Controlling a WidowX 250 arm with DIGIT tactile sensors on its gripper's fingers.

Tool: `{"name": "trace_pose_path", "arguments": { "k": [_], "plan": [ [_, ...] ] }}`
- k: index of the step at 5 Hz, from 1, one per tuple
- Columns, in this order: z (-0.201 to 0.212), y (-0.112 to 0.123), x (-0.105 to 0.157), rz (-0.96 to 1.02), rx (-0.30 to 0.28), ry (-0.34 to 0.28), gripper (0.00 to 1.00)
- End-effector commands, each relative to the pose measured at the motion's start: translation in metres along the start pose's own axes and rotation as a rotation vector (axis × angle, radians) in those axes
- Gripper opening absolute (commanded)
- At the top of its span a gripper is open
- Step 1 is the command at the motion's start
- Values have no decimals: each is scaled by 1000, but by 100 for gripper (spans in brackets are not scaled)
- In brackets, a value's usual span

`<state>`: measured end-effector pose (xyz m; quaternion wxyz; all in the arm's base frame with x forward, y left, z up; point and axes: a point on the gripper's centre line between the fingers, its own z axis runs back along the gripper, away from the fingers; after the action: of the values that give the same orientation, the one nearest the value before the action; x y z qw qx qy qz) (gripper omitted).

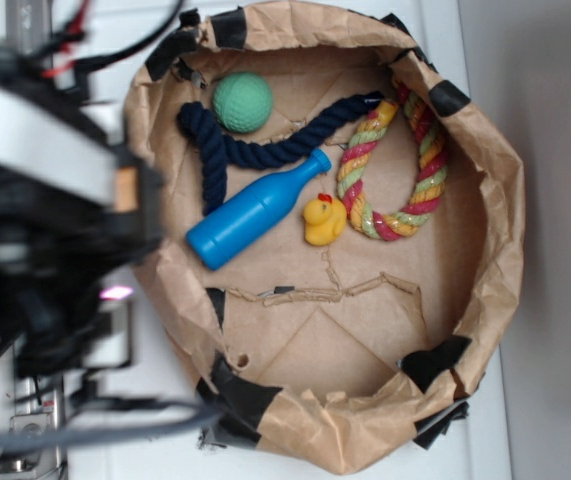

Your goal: Grab the yellow duck.

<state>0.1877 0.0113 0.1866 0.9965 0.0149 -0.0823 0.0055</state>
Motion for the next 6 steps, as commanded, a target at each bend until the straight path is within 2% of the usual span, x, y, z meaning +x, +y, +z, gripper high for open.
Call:
{"name": "trace_pose_path", "arguments": {
  "k": [1,2,3,4,5,6],
  "plan": [
    [-76,39,48,-152,53,-143,100],
    [-101,50,53,-212,48,-176,100],
    [-120,69,59,-186,46,-160,100],
    [-120,72,69,-147,20,-157,100],
    [-136,81,70,-140,48,-124,100],
    [-147,67,72,-167,-3,-123,100]
  ]
}}
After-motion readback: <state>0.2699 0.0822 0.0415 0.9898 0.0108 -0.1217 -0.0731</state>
